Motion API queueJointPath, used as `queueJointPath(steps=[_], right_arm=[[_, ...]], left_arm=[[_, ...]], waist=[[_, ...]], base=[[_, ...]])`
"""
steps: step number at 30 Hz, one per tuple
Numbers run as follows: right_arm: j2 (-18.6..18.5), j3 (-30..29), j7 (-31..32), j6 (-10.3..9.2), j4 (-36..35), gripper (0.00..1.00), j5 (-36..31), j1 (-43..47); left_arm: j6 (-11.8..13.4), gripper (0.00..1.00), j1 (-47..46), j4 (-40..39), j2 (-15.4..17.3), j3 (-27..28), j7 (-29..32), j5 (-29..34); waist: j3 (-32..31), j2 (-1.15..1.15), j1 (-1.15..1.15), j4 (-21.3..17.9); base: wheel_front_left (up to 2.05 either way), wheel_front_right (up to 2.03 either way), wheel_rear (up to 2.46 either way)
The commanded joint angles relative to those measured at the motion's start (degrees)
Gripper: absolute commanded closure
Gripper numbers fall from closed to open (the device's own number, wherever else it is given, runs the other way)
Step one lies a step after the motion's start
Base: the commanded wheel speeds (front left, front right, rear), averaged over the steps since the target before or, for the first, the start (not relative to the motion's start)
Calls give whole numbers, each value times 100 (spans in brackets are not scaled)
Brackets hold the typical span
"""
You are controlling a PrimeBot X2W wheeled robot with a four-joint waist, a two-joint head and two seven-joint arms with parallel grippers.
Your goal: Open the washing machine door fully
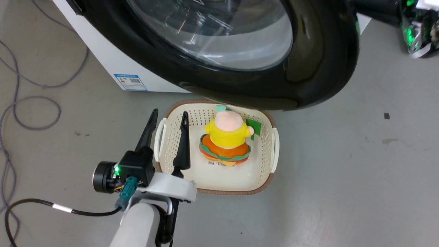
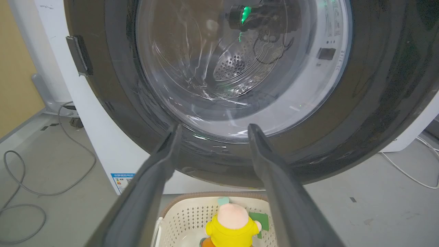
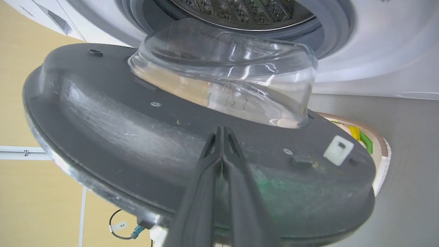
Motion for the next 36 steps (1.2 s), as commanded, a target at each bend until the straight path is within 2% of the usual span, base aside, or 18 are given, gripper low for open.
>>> queueJointPath(steps=[1, 11, 21, 36], right_arm=[[-18, 54, 5, -2, -88, 100, 56, 174], [-114, 340, 1, -2, -597, 100, 356, 617], [-206, 728, -214, -2, -1526, 100, 730, 1451], [34, 1096, -600, -2, -2668, 100, 1146, 2343]], left_arm=[[-19, 0, 91, 36, 9, 16, -32, 15], [-50, 0, 236, 159, 9, 30, -32, 11], [-166, 0, 581, 311, 9, 167, -32, 110], [-301, 0, 1084, 435, 9, 330, -32, 209]], waist=[[-48, 0, 0, -6], [-376, 0, 0, 13], [-967, 0, 0, 135], [-1464, 0, 0, 311]], base=[[0, 0, 0], [0, 0, 0], [0, 0, 0], [0, 0, 0]])
